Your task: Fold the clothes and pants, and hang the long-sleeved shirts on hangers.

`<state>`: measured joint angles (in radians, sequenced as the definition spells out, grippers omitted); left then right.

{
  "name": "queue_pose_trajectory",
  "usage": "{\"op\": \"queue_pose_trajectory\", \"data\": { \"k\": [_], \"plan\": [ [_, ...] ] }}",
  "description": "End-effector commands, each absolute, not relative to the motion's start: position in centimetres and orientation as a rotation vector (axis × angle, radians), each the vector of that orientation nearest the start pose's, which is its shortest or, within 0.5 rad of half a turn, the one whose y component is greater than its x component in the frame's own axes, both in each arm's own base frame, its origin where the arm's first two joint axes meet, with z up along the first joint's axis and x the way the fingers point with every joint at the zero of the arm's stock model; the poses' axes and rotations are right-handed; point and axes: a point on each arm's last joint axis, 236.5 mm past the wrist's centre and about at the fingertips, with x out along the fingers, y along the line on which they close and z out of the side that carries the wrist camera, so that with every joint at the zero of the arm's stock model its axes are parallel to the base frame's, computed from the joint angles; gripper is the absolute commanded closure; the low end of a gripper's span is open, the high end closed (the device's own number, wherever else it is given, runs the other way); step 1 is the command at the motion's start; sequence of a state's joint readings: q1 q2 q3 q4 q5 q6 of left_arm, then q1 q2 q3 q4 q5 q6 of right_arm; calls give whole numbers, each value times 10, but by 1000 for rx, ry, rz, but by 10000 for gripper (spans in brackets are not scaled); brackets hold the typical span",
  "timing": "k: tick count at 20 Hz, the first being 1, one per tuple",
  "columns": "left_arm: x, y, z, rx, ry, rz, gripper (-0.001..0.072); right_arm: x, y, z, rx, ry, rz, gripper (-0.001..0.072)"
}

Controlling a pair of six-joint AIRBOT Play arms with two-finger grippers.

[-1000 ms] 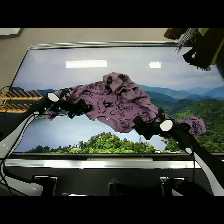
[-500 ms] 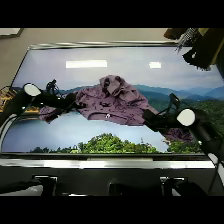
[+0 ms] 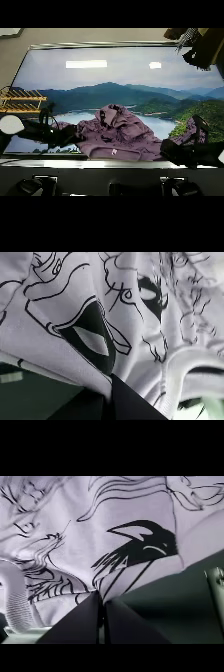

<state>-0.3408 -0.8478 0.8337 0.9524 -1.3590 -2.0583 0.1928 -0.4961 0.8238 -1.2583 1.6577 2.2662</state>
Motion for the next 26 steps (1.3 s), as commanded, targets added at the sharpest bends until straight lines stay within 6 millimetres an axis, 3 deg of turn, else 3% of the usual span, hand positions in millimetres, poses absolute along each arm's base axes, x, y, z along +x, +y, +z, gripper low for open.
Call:
{"op": "queue_pose_trajectory", "data": {
  "k": [1,5,9,12,15,16,18,20,21,22,23,26],
  "plan": [
    [151,-231,51,-630,1630,-384,686,116,95,66,656,1476,-89,664],
    [171,-248,28,-647,1627,-351,686,144,101,29,710,1425,-102,663],
    [185,-253,-13,-641,1700,-263,686,150,102,-8,724,1486,-160,647],
    [189,-253,-36,-618,1740,-231,685,168,104,-22,746,1476,-183,616],
    [203,-256,-46,-644,1703,-209,685,193,112,-33,808,1446,-195,621],
    [206,-258,-48,-655,1692,-205,685,198,116,-38,830,1456,-201,601],
    [211,-259,-48,-666,1676,-204,663,211,124,-44,854,1451,-171,468],
    [216,-257,-46,-664,1662,-216,647,225,122,-35,816,1400,-133,331],
    [222,-254,-42,-659,1640,-233,532,230,116,-24,761,1373,-121,284],
    [228,-249,-37,-659,1617,-247,281,233,106,-10,680,1353,-112,215],
    [235,-242,-32,-652,1594,-257,140,231,97,6,606,1343,-101,188],
    [252,-215,-17,-615,1513,-307,127,213,94,46,490,1341,-18,187]
  ]
}}
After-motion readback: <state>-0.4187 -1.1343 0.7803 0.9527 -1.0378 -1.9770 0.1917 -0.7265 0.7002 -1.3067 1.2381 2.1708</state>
